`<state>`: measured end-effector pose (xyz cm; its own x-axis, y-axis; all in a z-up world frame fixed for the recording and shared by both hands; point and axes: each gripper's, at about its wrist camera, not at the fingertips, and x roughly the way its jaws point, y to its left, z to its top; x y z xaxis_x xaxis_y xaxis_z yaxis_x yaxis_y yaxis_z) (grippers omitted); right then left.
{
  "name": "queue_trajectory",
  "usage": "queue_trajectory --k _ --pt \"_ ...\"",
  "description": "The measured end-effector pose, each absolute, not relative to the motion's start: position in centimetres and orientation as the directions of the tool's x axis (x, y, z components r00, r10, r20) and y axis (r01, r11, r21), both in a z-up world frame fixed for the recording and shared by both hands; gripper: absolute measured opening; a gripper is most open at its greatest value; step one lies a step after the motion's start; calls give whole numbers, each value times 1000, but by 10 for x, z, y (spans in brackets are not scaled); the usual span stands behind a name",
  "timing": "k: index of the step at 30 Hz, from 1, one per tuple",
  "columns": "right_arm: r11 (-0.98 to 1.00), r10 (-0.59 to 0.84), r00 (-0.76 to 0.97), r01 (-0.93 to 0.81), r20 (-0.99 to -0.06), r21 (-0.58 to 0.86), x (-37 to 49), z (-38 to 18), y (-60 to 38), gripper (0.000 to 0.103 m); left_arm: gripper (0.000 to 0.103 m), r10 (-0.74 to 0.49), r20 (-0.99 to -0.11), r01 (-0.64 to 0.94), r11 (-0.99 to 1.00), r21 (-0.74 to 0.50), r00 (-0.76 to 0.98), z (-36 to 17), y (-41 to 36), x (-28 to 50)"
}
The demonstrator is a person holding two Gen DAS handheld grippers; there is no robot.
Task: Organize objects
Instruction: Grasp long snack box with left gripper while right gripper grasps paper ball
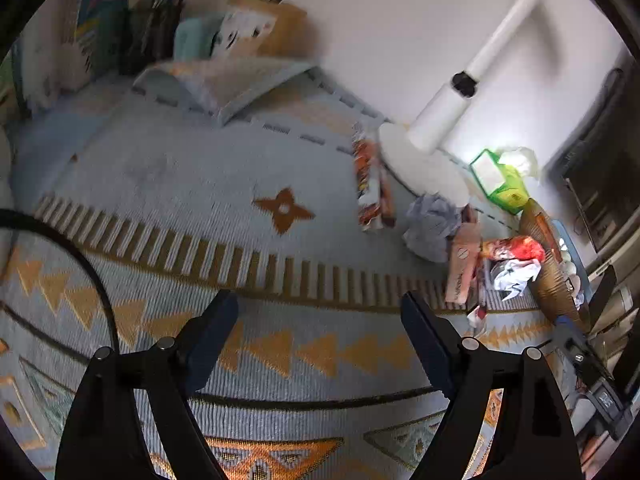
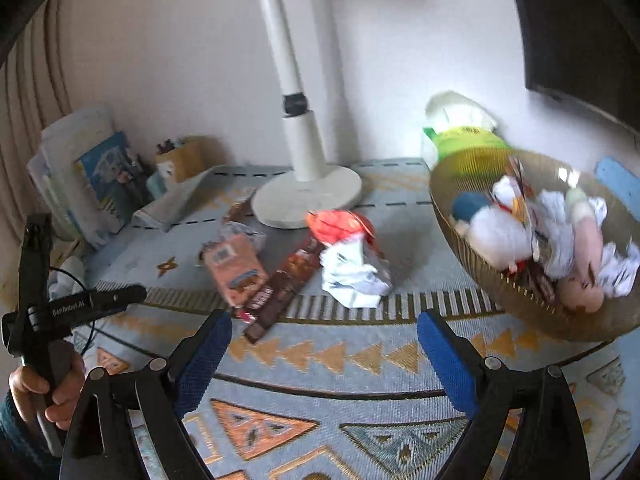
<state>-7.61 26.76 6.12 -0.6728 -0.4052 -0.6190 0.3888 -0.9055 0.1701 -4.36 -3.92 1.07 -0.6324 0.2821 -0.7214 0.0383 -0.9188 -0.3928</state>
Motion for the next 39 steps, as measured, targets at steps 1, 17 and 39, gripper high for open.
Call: queue_trajectory --k 1,17,39 --pt "-908 -404 -670 377 -623 183 -79 57 271 93 82 329 -722 6 -908 -419 -608 14 -37 -47" --pt "-912 -406 -501 269 -764 308 -144 49 263 93 82 383 -736 -111 -914 -391 -559 17 3 -189" --pt "-912 -405 -596 207 -693 355 -162 32 259 54 15 224 -754 -125 -974 -187 -618 19 13 -156"
